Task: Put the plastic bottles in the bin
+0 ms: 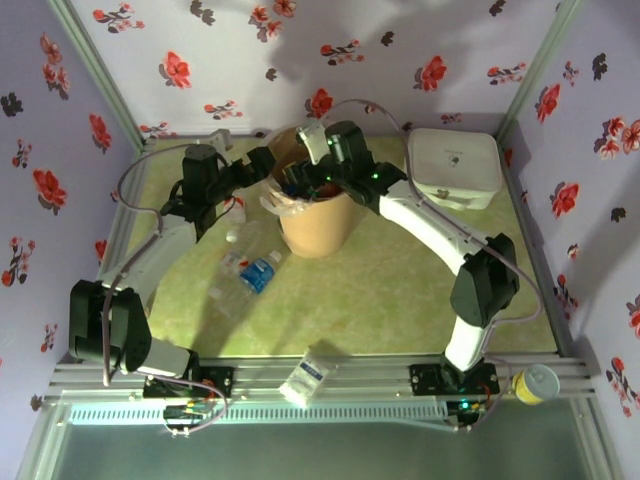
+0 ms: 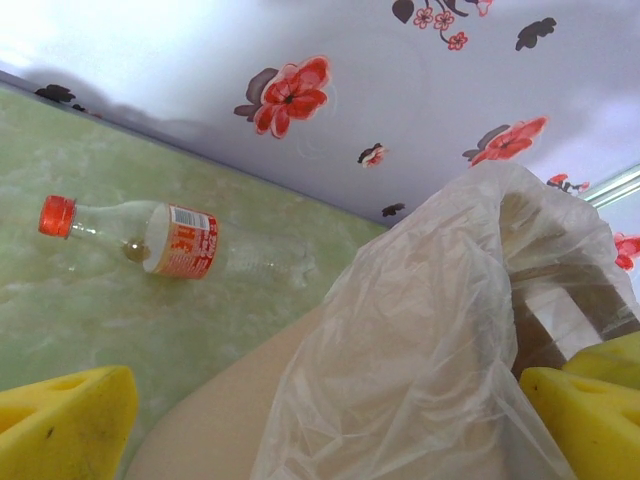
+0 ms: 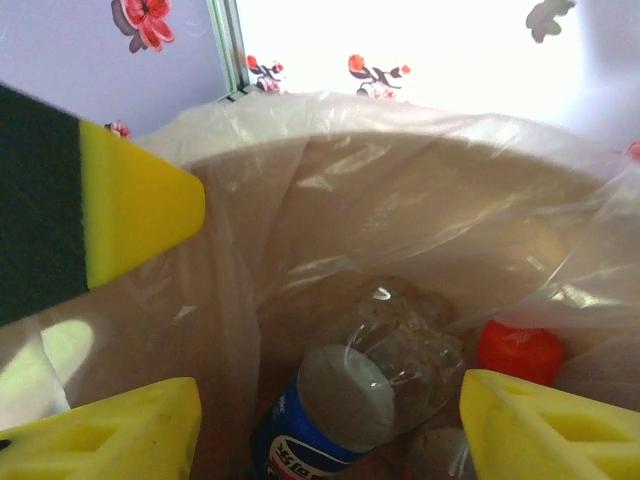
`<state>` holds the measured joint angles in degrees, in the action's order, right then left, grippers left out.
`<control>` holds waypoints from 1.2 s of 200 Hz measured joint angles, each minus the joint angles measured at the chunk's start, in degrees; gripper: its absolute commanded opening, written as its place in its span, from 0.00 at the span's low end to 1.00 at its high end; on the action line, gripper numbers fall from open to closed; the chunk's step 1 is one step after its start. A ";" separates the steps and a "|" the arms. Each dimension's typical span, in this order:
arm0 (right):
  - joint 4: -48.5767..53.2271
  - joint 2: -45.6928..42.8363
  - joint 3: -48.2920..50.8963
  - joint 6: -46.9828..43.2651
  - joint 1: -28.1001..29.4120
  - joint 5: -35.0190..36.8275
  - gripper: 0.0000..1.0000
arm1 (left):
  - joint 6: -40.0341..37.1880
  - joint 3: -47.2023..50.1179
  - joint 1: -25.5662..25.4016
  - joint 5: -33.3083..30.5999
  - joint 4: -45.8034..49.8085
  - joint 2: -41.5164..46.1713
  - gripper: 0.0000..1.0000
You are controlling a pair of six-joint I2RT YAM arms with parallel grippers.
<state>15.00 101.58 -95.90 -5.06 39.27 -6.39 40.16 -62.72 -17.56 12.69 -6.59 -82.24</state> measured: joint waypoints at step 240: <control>22.69 -16.61 4.22 16.70 -6.08 13.53 0.88 | -17.31 -19.61 11.78 -7.23 39.23 -14.32 1.00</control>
<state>37.69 84.97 -91.68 11.64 33.19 7.14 22.85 -82.32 -5.78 5.45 32.64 -96.55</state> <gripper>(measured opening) 0.887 0.998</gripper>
